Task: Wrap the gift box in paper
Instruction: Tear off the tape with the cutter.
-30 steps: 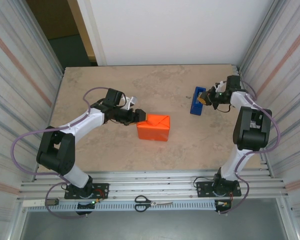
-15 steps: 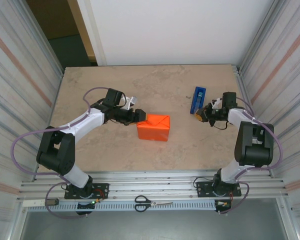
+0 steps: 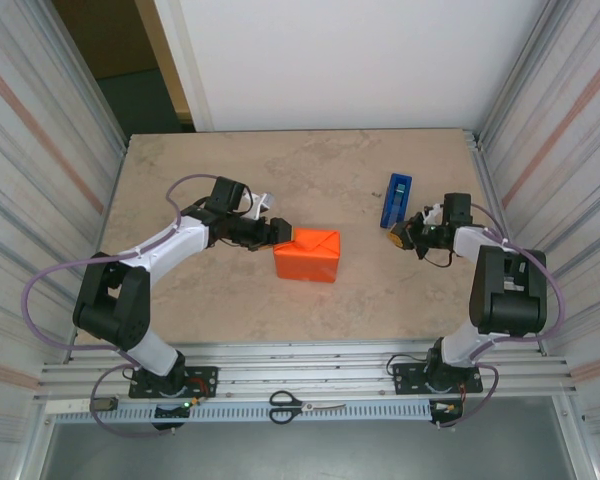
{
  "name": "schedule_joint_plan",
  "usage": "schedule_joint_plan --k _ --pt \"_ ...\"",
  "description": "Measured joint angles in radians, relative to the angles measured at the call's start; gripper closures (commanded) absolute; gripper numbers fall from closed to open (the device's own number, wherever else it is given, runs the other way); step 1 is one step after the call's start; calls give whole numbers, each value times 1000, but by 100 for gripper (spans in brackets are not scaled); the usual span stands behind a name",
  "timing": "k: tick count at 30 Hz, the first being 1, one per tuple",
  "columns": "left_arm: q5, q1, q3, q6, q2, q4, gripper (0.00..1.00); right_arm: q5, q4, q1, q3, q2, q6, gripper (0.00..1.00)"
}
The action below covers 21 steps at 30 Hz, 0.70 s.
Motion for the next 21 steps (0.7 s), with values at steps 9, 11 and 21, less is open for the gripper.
schedule_joint_plan --k 9,11,21 --pt "0 -10 -2 0 0 9 32 76 26 -24 13 106 -36 100" --pt "0 -10 -2 0 0 9 32 90 26 -28 31 135 -47 100" --pt "-1 -10 -3 0 0 12 33 93 32 -26 75 200 -72 100"
